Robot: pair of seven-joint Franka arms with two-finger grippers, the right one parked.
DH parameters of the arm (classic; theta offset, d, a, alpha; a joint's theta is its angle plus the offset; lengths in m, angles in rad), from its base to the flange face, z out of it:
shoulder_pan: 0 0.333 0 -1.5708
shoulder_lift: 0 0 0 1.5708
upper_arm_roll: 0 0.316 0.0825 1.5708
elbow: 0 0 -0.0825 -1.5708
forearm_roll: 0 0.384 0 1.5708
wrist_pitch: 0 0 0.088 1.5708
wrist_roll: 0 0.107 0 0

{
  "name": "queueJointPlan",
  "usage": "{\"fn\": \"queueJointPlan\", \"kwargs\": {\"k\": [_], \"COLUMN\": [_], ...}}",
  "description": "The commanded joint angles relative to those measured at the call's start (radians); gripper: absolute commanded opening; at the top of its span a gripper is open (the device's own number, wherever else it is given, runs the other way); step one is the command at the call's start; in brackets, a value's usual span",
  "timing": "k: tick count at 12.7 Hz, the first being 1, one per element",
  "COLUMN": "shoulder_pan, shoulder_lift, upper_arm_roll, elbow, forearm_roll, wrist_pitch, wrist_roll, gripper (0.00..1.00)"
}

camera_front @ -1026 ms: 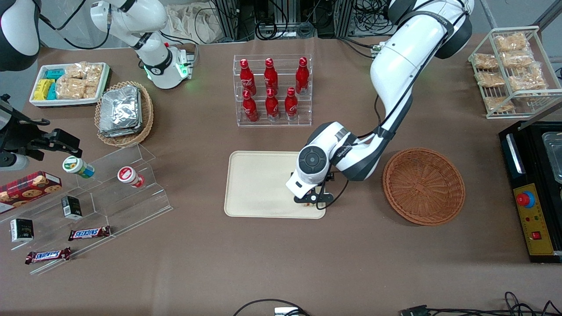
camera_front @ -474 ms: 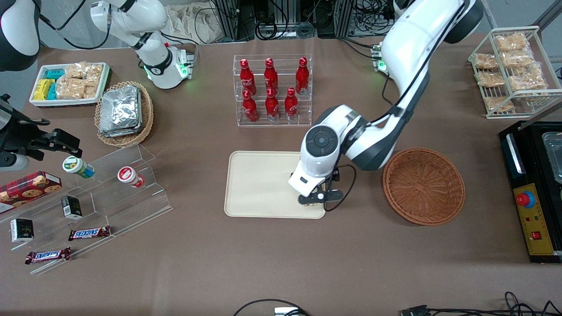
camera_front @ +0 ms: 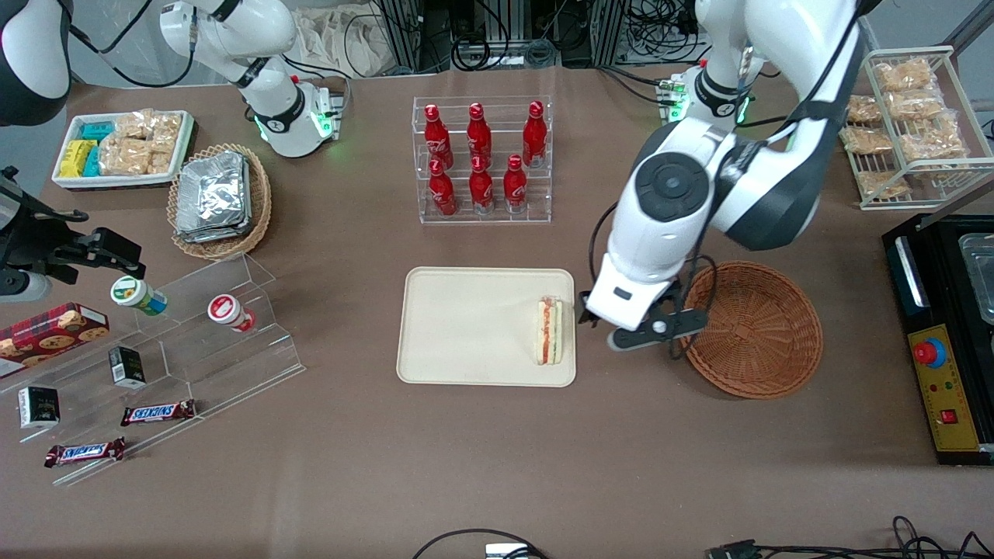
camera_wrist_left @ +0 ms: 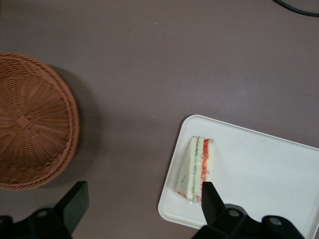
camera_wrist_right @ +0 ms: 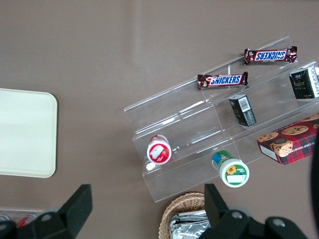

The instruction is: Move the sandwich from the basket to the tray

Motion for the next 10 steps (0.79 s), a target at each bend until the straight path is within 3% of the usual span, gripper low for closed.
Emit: {"fn": "queueJointPlan", "kwargs": {"k": [1, 8, 10], "shoulder_pan": [0.022, 0.016, 0.019], "shoulder_lift": [-0.117, -0.401, -0.432], "upper_arm_roll": [0.001, 0.234, 0.303], "elbow": [-0.123, -0.377, -0.381], "forearm_roll": [-0.027, -0.155, -0.176], "wrist_pitch": [-0.002, -0.011, -0.069], "wrist_roll": [0.031, 0.389, 0.515], "gripper": [1.00, 1.00, 1.00]}}
